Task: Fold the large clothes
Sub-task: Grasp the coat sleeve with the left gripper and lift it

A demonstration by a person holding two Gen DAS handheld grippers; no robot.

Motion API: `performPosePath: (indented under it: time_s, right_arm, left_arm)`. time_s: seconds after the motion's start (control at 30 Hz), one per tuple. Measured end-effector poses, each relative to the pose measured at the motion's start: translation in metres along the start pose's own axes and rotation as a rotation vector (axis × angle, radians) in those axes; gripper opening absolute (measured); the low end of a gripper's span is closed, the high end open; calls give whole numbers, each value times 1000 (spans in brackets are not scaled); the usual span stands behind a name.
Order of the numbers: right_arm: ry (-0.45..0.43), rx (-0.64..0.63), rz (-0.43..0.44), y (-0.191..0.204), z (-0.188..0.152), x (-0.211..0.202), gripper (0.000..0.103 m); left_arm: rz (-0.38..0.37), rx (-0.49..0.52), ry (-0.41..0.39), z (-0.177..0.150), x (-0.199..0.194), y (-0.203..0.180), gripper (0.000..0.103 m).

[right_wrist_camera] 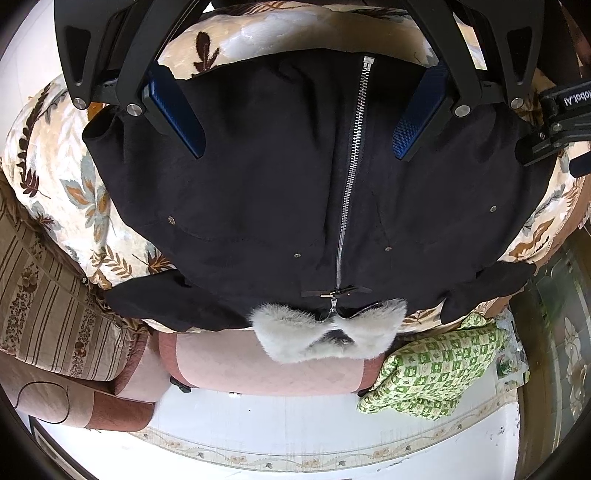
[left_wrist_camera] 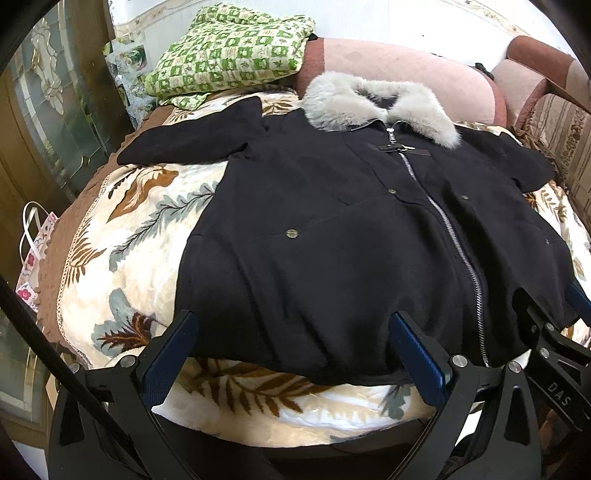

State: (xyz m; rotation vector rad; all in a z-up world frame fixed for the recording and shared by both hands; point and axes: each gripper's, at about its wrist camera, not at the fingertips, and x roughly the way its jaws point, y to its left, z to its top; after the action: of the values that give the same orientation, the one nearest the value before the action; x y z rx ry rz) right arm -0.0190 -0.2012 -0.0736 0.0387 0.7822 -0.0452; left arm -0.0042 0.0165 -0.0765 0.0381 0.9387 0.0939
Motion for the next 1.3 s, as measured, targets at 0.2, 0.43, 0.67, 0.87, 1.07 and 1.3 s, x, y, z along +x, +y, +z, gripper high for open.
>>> performPosePath:
  time_s: [0.2,0.43,0.67,0.87,1.07,1.3]
  right_arm:
    - [16,5,-2,-2,-1,7,103]
    - [14,-3,-2,0,-1,11,103]
    - [17,-31,-14,6,2,16,103]
    - [41,-38,-33,7,4,25,103]
    - [56,-38,-63,2,9,33,103]
    - [90,-48,-101,0,16,52,103]
  left_arm:
    - [49,-68,2,7,12,28,102]
    - [114,-195,1,18,26,84,102]
    - [67,-338,-1,30,34,146,96]
    - [8,-453,25,69,60,210,61]
    - [-60,-637,0,115,99,282,60]
    - [-172,-782,47,168,171,350,58]
